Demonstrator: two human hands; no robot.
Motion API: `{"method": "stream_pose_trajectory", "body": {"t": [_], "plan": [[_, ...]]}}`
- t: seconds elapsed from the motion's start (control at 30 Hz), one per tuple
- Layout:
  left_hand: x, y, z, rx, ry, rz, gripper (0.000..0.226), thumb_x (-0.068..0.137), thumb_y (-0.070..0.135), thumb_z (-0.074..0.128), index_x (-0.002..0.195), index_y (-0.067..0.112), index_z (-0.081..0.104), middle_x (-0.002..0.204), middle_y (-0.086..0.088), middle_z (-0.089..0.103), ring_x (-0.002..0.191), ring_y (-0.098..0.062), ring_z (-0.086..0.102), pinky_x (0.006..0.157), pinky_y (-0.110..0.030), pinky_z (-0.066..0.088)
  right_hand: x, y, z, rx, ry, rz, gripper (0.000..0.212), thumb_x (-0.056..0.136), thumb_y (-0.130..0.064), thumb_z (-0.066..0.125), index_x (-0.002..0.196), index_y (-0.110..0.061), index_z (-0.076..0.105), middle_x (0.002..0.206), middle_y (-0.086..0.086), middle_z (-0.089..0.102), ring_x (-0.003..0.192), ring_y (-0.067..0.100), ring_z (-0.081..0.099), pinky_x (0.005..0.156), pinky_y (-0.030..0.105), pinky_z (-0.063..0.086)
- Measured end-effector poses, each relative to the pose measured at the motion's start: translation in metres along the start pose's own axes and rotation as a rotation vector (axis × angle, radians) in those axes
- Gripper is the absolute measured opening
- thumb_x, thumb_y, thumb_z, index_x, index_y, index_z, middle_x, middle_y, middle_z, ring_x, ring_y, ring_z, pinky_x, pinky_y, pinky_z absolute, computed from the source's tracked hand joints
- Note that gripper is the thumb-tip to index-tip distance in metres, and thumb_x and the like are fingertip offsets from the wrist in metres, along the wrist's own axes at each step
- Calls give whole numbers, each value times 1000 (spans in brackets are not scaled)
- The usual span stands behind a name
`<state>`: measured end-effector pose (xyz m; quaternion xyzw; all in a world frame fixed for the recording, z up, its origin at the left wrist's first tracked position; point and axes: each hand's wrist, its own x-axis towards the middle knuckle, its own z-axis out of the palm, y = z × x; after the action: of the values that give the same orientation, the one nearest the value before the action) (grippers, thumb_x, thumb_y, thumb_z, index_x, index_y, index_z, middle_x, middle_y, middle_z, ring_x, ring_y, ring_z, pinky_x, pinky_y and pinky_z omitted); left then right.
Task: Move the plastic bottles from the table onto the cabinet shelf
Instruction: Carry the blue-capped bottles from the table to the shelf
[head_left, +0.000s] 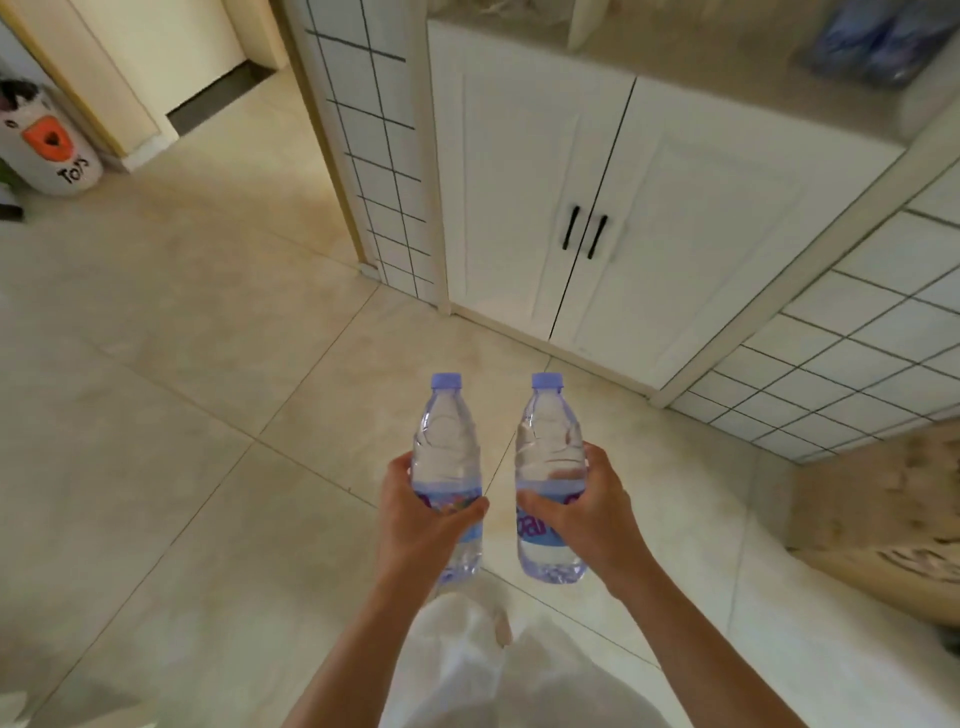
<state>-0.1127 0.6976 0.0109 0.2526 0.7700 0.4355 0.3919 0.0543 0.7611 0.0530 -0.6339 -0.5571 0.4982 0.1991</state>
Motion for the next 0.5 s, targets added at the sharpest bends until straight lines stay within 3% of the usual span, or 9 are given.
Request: {"method": "stream_pose_trajectory", "body": {"t": [0.13,0.33,0.5], "plan": [[34,27,30,28,-32,3,80,35,41,85,106,32,49,102,-2,66,87,-17,69,74,-37,60,37,-4,-21,30,49,43,76,67,-31,85,130,-17,44,114,0,60,99,15,61,65,16,52],[108,71,65,116,-102,42,87,33,46,82,112,23,52,101,-2,66,85,-17,69,72,-36,60,104,-28,-35,41,117,54,77,68,-37,83,131,-19,43,117,-1,60,102,15,61,73,21,55],[180,124,91,182,-165,96,88,33,52,79,112,24,52,102,-2,65,88,-19,67,77,-43,59,170,-67,-50,101,176,79,79,69,-35,83,133,-19,40,117,-2,58,103,15,60,68,18,53]]}}
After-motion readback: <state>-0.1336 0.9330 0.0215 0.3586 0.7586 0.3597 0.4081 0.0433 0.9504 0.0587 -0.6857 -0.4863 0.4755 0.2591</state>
